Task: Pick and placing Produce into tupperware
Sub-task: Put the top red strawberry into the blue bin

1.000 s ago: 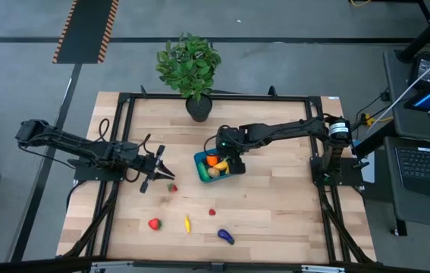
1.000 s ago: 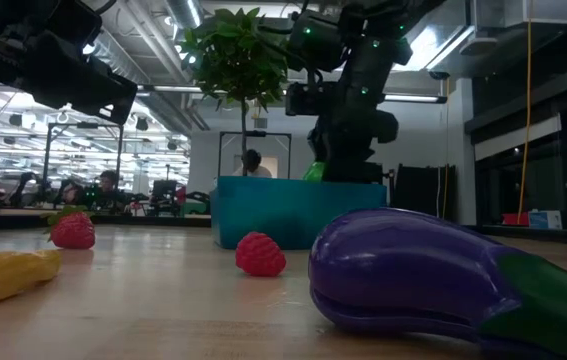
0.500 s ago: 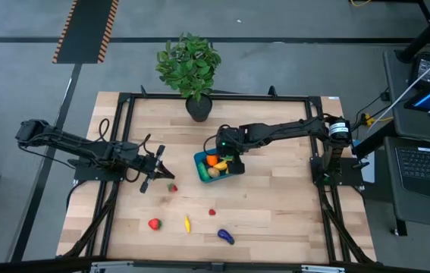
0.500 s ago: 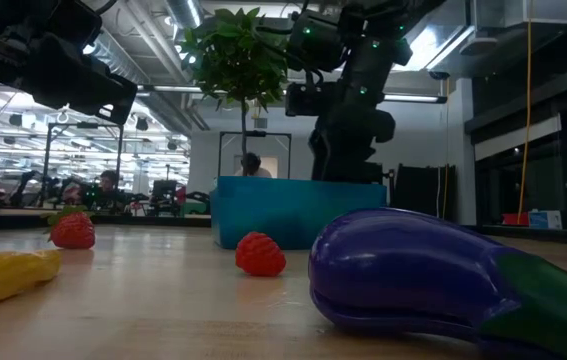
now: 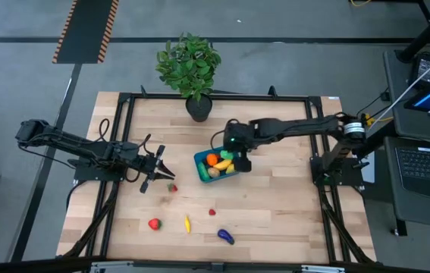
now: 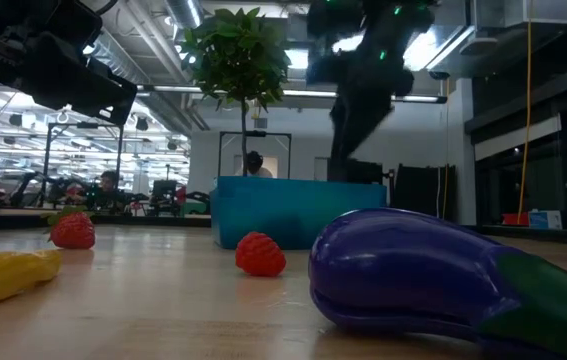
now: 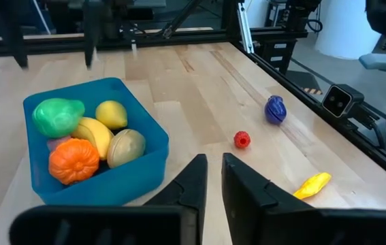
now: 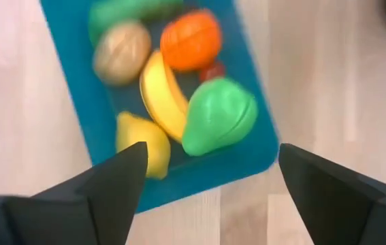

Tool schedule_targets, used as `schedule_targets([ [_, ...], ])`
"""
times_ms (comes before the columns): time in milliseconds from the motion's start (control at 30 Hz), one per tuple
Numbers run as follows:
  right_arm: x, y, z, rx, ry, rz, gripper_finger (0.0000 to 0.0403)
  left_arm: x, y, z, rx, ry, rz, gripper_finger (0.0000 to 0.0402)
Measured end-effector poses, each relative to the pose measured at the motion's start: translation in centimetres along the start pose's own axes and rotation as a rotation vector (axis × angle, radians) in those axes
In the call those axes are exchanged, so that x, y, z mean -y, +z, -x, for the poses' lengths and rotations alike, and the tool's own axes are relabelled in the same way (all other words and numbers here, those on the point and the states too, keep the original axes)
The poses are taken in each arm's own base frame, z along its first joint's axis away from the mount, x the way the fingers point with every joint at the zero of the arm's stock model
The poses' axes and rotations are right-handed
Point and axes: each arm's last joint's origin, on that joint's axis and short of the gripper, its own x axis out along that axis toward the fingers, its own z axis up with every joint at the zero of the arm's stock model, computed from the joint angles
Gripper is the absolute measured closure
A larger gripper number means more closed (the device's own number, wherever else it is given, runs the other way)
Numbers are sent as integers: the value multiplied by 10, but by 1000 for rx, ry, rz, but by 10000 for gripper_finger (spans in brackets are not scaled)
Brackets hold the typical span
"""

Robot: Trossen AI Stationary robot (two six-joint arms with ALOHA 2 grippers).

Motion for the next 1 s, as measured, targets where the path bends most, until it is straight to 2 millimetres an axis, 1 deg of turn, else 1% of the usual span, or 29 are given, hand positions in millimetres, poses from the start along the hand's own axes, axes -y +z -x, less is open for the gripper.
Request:
schedule_targets([
  [133, -6, 2, 28, 106, -3, -2, 71, 0, 0, 0, 0, 0, 7, 357],
  [200, -13, 0, 34, 193, 1, -3, 70, 0, 0, 0, 1, 0, 7, 354],
  [300, -25, -10, 25, 326, 9, 24, 70, 0, 0, 0, 2, 0, 7, 350],
  [367, -32, -24, 19, 354, 18, 33, 70, 0, 0, 0, 2, 0, 7, 347],
  [667, -50, -64, 16, 568, 73, -28, 70, 0, 1, 0, 8, -1, 7, 335],
  [867, -56, -92, 2, 638, 117, -99, 70, 0, 2, 0, 20, -1, 26, 328],
  [1000, -58, -102, -5, 658, 127, -116, 70, 0, 2, 0, 22, -1, 27, 325],
])
